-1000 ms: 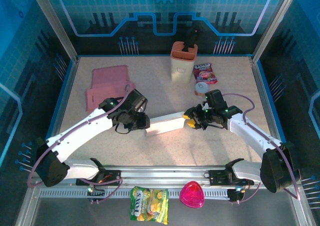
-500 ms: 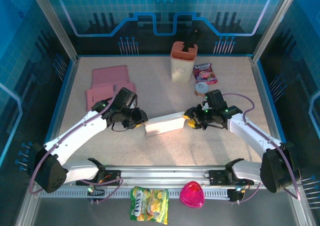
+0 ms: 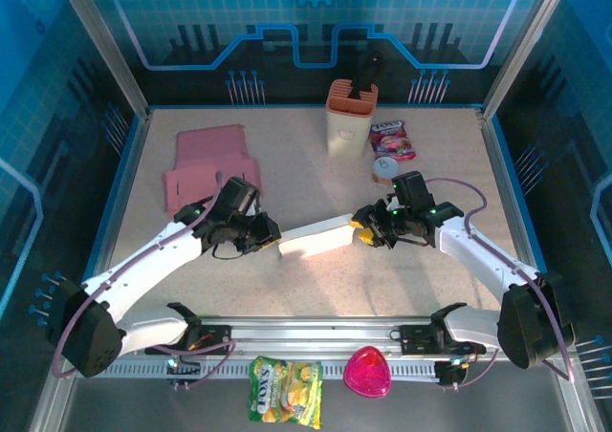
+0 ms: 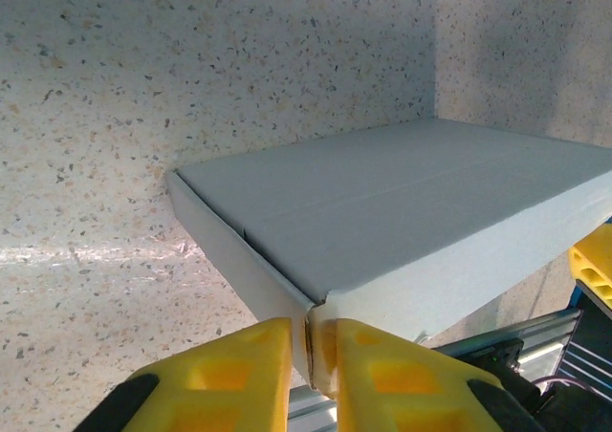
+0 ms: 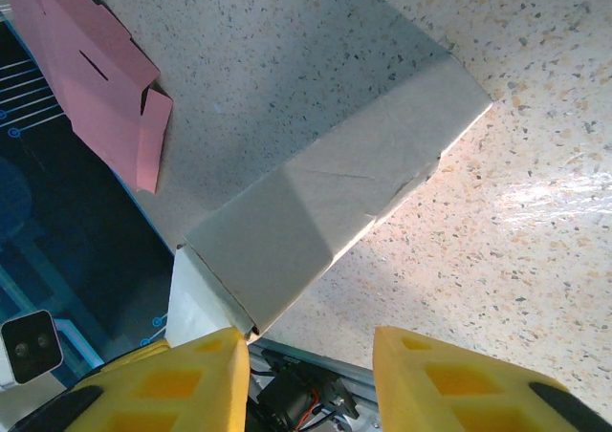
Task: Fold the paper box
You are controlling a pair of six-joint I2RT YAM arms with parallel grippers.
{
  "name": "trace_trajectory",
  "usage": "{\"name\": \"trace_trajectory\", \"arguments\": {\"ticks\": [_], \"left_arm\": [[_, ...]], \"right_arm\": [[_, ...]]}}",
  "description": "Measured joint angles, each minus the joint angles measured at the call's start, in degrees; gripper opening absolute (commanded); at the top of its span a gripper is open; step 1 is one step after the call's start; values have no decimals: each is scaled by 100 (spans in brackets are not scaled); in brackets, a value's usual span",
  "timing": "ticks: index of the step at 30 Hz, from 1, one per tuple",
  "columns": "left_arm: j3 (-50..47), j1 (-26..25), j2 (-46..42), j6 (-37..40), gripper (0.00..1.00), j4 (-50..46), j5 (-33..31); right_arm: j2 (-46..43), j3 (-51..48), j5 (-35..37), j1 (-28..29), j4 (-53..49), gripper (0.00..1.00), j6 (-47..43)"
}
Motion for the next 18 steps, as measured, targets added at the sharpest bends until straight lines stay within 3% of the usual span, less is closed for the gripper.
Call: {"name": "trace_trajectory", "arguments": {"ticks": [13, 18], "left_arm": [[-240, -223, -136, 433, 10, 299, -205], [-74, -509, -24, 470, 10, 229, -525]], "right_arm": [[2, 2, 17, 0, -42, 40, -17], [-39, 94, 201, 0, -232, 50, -76]]}}
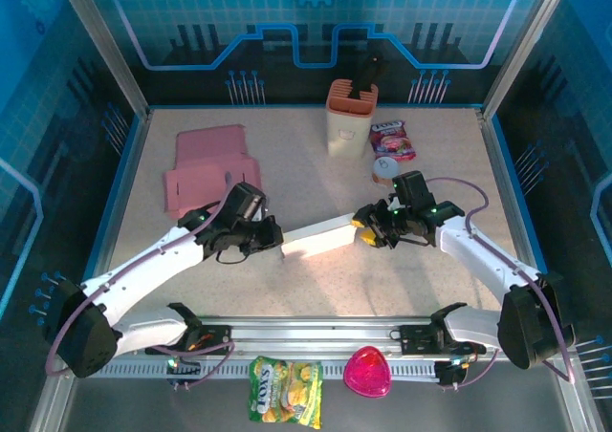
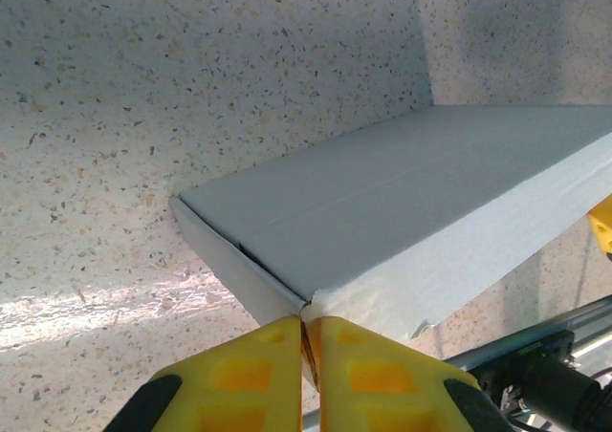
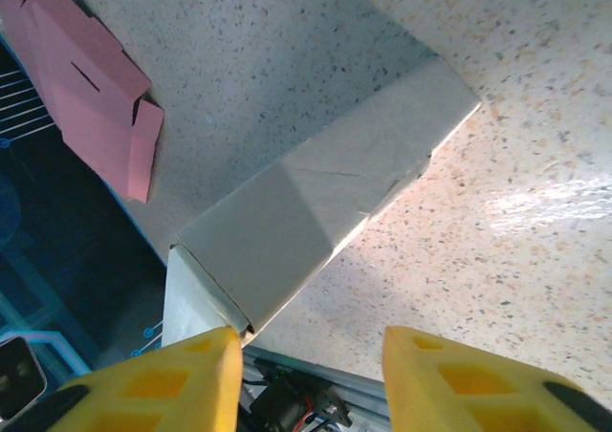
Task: Fold the paper box
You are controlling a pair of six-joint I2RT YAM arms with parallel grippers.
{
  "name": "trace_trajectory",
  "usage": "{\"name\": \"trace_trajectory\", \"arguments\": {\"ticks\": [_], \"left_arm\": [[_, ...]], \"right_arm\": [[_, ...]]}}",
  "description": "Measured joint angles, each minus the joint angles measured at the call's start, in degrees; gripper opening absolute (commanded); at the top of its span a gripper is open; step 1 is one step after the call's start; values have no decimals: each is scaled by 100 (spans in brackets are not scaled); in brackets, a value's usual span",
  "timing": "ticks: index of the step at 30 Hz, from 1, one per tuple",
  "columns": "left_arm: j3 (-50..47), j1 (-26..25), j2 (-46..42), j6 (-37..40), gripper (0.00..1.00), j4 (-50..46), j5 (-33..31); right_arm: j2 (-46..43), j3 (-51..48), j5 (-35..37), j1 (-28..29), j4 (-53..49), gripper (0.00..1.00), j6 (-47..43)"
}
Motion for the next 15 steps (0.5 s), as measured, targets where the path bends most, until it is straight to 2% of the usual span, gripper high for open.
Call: {"name": "trace_trajectory", "arguments": {"ticks": [4, 7, 11, 15], "left_arm": [[118, -232, 103, -2, 10, -20, -157], [212, -424, 190, -4, 9, -39, -284], [313, -643, 293, -31, 9, -57, -459], [367, -841, 365, -48, 9, -46, -570]], "right_arm": [[-179, 70, 251, 31, -275, 66, 22], [-481, 61, 389, 142, -155, 73, 243], [-789, -85, 402, 278, 286, 76, 704], [-695, -260, 254, 291, 376, 75, 1108]]}}
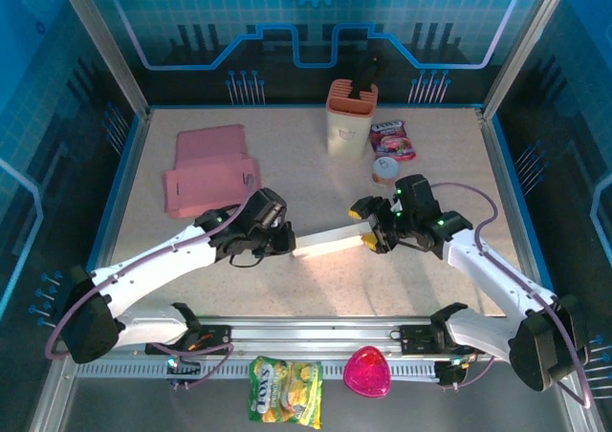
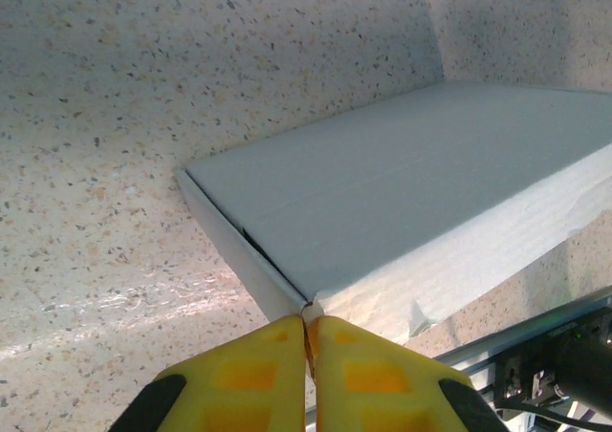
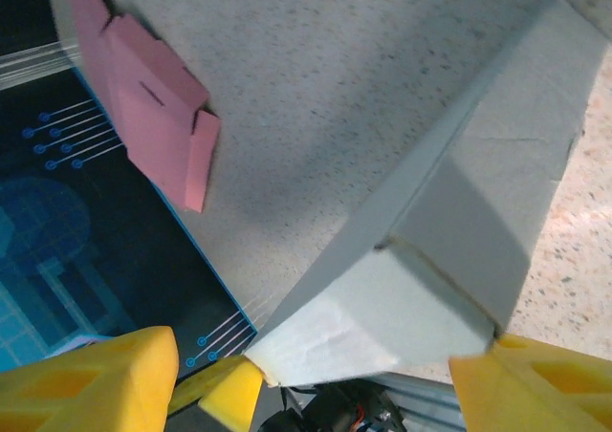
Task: Fold the paper box
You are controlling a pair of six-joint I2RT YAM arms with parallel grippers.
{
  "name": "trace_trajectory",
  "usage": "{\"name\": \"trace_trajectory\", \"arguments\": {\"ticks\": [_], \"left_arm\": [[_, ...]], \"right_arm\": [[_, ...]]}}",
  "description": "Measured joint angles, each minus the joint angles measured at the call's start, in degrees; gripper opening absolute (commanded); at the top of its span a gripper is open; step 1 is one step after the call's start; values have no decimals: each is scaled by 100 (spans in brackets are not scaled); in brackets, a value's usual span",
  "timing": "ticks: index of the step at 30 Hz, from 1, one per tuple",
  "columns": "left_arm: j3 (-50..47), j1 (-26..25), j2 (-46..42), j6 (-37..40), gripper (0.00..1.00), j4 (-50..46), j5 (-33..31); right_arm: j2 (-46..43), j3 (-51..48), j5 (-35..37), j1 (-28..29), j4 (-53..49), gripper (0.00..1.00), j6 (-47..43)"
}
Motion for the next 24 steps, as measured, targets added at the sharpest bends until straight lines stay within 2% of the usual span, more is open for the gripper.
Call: {"name": "trace_trajectory", "arguments": {"ticks": [6, 13, 20, 24], "left_arm": [[9, -343, 81, -107, 9, 57, -125], [-157, -649, 546, -168, 13, 144, -249], [-234, -640, 802, -470, 33, 350, -240], [-413, -374, 813, -962, 41, 841, 68]], "right_arm": [[7, -46, -7, -83, -271, 74, 35], [7, -275, -140, -654, -706, 75, -507], [9, -363, -114, -994, -1593, 74, -1373], [-28, -297, 85, -1001, -1912, 73, -1862]]}}
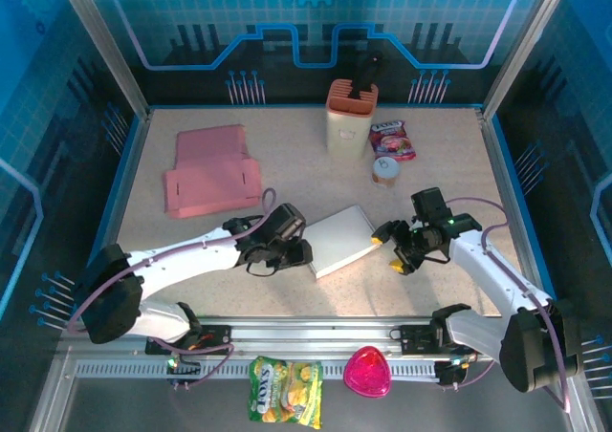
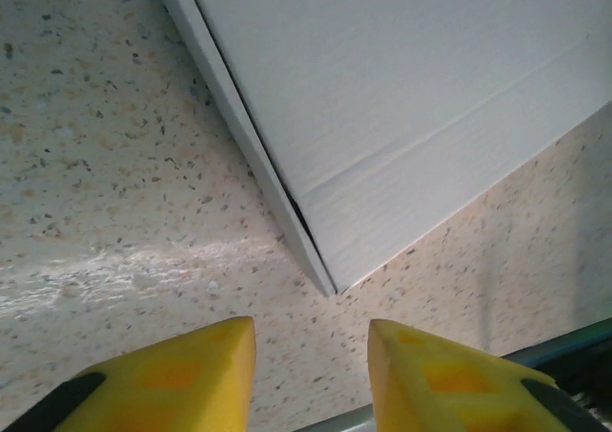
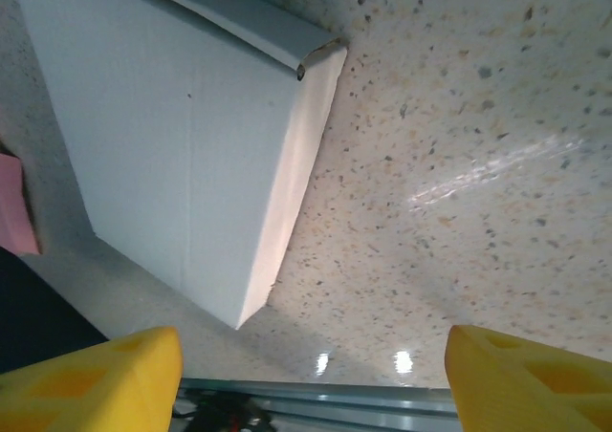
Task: Fold the paper box
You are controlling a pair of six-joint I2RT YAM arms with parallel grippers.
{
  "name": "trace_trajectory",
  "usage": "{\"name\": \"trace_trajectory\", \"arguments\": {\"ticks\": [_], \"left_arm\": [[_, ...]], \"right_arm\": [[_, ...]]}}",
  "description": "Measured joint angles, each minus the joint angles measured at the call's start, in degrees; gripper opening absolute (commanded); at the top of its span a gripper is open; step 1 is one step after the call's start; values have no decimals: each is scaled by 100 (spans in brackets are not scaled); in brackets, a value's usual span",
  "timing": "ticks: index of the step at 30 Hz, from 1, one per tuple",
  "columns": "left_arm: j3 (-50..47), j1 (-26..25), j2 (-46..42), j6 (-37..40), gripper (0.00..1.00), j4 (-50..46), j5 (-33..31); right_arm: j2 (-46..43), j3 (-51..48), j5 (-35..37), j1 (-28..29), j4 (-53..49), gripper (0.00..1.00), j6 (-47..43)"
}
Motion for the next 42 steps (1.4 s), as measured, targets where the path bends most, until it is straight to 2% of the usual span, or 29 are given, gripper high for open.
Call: {"name": "trace_trajectory", "arguments": {"ticks": [8, 15, 19, 26, 32, 37, 42], "left_arm": [[-280, 505, 662, -684, 39, 894, 595], [-188, 509, 1364, -841, 21, 1576, 940], [160, 487, 1779, -841, 14, 1908, 1060], [1460, 254, 2949, -833, 11, 2131, 1204], [2741, 15, 3954, -833, 12, 2221, 1340], [3456, -63, 4398, -815, 29, 2114, 1342], [3569, -35, 4269, -682, 35, 1849, 1314]], "right_arm": [[31, 601, 275, 15, -334, 71, -750], [26, 929, 413, 90, -505, 69, -1064], [-15, 1202, 540, 90, -684, 66, -1209], [-289, 1738, 859, 76, -1091, 65, -1495], [-415, 2138, 1023, -33, -1449, 65, -1792], [-431, 2236, 1027, -153, -1620, 65, -2004], [-424, 2223, 841, -177, -1574, 66, -2107]]}}
